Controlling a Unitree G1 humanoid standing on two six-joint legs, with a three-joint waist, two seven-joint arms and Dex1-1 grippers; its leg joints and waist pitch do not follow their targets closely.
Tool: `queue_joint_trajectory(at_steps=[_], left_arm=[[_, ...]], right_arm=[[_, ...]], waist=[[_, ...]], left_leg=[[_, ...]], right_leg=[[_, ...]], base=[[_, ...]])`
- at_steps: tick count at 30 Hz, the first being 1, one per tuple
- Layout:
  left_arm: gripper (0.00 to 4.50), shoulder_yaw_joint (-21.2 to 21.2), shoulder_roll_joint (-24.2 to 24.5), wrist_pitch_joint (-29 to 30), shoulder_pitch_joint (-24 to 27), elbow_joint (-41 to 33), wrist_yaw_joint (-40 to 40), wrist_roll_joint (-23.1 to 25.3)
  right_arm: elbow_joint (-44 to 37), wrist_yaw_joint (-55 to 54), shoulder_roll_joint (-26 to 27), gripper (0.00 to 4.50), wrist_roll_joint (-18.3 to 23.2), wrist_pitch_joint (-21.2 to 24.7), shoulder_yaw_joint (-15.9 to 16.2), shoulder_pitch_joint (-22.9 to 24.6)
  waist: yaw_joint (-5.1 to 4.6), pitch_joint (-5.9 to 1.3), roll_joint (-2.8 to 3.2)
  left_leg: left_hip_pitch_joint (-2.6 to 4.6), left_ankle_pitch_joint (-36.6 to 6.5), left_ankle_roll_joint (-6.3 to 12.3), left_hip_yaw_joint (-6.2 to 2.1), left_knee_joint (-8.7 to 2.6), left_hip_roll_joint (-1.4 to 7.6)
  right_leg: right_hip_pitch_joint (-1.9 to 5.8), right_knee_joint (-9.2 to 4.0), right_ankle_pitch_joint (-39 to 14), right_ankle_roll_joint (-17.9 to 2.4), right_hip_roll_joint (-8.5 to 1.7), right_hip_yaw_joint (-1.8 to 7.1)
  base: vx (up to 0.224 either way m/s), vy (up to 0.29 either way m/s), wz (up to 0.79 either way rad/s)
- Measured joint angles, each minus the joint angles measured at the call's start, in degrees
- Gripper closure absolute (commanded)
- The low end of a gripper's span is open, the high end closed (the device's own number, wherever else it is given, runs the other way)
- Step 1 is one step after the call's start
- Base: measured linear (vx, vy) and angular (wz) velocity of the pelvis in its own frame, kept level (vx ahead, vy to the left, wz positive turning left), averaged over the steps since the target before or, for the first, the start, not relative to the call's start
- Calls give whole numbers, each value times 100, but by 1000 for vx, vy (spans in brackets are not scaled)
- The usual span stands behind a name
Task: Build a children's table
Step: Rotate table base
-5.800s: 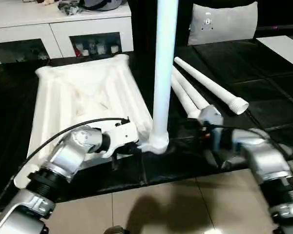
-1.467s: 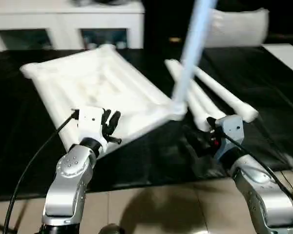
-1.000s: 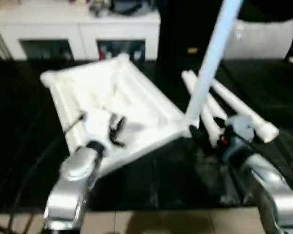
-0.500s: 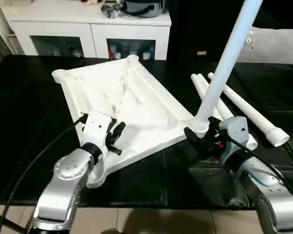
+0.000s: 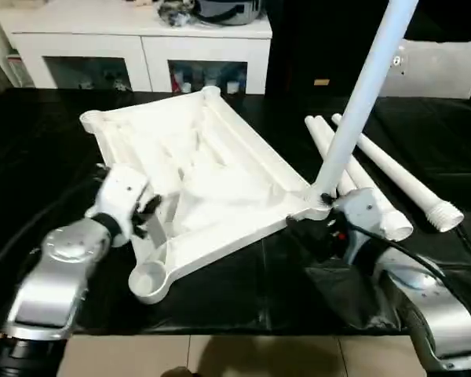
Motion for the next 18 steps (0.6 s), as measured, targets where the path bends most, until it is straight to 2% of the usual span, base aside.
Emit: queue_joint_trajectory(at_steps=[4,9,13,18], left_arm=[[314,-69,151,25,0,0,-128,10],[366,-275,274,224,11,24,-325,7],[395,-545,527,284,-1,170,-640,9],[439,-928,849,462,-69,244,-1024,57]], right_arm=[[17,84,-40,0,-16,230,183,2],[209,46,-63,0,-134,467,232,-22],[677,-26,32,0,-245,546,433,-296],[1288,-131,273,0,-401,452,485,-752]], waist=[[67,0,0],[126,1,2],[115,3,5],[115,3,12]], left_leg=[[-20,-1,5,6,-6,2],[-17,-2,5,18,-6,5],[0,0,2,30,-20,9],[-12,13,-20,49,-47,11]], right_leg=[[-5,-28,0,0,0,-4],[-4,-29,1,-1,-3,-1],[-6,-17,2,-1,-3,6],[-45,-3,3,-3,-3,17]], base=[[0,0,0],[0,0,0],[0,0,0],[0,0,0]])
